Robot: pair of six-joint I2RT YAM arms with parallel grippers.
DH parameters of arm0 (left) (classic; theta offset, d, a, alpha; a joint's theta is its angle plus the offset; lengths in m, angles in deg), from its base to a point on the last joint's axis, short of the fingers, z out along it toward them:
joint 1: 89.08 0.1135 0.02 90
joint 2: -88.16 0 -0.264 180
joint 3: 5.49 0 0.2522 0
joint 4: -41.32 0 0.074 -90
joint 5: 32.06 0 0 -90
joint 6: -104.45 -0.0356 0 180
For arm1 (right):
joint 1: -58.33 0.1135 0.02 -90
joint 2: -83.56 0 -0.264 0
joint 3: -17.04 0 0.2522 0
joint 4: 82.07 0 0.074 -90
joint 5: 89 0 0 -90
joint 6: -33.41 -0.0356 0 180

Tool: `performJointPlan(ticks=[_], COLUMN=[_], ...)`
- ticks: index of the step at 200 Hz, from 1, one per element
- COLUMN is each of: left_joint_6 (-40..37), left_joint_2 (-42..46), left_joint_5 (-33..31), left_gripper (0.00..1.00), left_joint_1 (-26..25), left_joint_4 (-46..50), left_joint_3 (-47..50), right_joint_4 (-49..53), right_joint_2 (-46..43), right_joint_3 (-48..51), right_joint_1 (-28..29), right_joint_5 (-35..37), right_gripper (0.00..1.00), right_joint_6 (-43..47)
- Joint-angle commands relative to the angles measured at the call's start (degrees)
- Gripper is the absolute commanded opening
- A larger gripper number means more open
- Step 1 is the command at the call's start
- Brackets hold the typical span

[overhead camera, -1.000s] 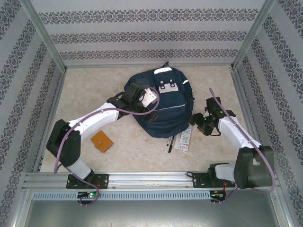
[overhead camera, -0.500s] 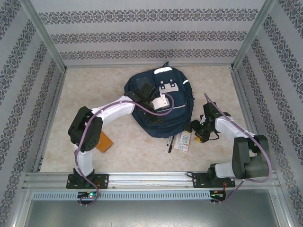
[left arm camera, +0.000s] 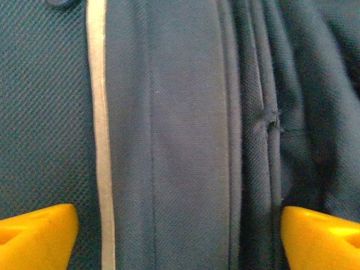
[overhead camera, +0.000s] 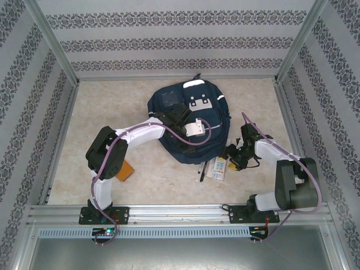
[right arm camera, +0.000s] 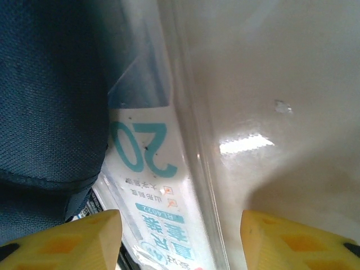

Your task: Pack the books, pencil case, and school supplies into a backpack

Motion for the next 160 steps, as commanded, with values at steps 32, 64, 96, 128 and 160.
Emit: performJointPlan(ticks=[32, 64, 96, 128, 160], left_joint_6=[3.4, 3.0, 6.2, 14.8, 20.8], left_joint_2=[-2.9, -1.5, 0.8, 2.2, 4.1], left_joint_5=[-9.3, -6.2, -4.2, 1.5, 7.8], left_gripper=[0.27, 0.00, 0.00, 0.00, 0.00], left_joint_1=[-0.2, -0.2, 0.6, 4.2, 7.2], left_joint_4=[-1.3, 1.2, 4.5, 6.0, 4.3], left_joint_3=[-5.0, -6.3, -9.4, -13.8, -15.2], right_joint_4=[-2.2, -2.2, -4.2, -6.8, -8.9], right_joint_2=[0.8, 2.2, 4.3, 7.2, 4.0], right_joint_3=[1.8, 1.9, 1.9, 1.8, 3.5], right_joint_1=[-0.3, -0.2, 0.0, 0.7, 0.6], right_joint_5=[-4.3, -6.8, -7.2, -6.1, -2.9], right_gripper=[0.57, 0.53, 0.48, 0.11, 0.00], right_joint_6=[-0.4, 2.0, 3.1, 1.4, -3.5])
